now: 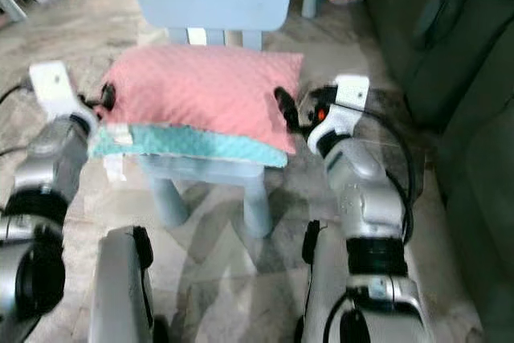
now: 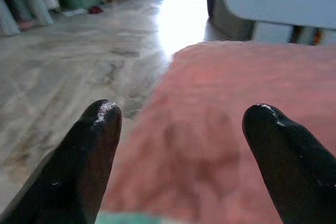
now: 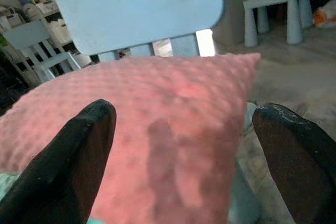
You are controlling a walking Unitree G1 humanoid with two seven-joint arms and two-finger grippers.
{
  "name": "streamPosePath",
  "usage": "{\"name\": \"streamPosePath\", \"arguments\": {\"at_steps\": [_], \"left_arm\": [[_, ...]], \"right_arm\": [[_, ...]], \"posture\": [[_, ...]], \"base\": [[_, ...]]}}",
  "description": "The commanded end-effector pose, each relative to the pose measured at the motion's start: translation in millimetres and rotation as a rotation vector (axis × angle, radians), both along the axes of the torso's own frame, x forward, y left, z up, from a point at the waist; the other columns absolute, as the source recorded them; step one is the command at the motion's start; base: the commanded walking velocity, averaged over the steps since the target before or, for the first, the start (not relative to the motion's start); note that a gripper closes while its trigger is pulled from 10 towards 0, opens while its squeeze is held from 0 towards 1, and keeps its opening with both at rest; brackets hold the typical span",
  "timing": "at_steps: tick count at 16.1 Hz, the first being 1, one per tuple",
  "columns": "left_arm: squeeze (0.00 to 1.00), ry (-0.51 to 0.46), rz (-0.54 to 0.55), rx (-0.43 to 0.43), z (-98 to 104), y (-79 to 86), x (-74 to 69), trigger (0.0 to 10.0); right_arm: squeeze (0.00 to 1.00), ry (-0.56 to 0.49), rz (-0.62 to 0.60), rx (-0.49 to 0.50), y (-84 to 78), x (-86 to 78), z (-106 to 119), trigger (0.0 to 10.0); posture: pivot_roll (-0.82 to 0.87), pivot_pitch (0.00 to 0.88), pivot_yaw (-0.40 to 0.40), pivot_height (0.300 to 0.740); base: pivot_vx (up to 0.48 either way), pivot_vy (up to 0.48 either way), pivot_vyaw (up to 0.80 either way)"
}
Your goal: Move the pillow to the sofa
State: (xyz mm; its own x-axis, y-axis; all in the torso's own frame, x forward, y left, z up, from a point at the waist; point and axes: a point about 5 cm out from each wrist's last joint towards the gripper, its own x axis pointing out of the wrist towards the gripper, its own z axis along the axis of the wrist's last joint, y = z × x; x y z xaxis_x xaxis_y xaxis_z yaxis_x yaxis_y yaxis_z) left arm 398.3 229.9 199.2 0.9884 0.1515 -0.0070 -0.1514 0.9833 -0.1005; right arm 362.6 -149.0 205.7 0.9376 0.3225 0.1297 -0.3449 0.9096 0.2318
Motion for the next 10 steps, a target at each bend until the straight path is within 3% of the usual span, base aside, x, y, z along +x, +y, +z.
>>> {"name": "streamPosePath", "arguments": {"at_steps": [1, 4, 6, 10], "left_arm": [[0.00, 0.001, -0.009, -0.022, 3, 1.8, 2.0, 10.0], [0.00, -0.035, -0.047, -0.063, 21, -5.8, 10.8, 10.0], [0.00, -0.102, -0.035, 0.009, 40, -1.2, 13.0, 10.0], [0.00, -0.122, 0.074, -0.046, 58, 31.6, 9.0, 10.0]], "right_arm": [[0.00, 0.006, 0.018, -0.002, 2.6, 3.6, 3, 10.0], [0.00, 0.035, 0.040, -0.063, 2.2, 16.6, 7, 10.0], [0.00, 0.035, 0.037, -0.044, -3.2, 25.5, 16, 10.0], [0.00, 0.040, -0.001, -0.075, -13.6, 39.4, 27, 10.0]], "posture": [[-0.10, 0.194, 0.043, 0.373], [-0.10, 0.219, 0.045, 0.373], [-0.10, 0.224, 0.044, 0.373], [-0.10, 0.236, 0.042, 0.373]], "base": [[0.000, 0.000, 0.00], [0.000, 0.000, 0.00], [0.000, 0.000, 0.00], [0.000, 0.000, 0.00]]}}
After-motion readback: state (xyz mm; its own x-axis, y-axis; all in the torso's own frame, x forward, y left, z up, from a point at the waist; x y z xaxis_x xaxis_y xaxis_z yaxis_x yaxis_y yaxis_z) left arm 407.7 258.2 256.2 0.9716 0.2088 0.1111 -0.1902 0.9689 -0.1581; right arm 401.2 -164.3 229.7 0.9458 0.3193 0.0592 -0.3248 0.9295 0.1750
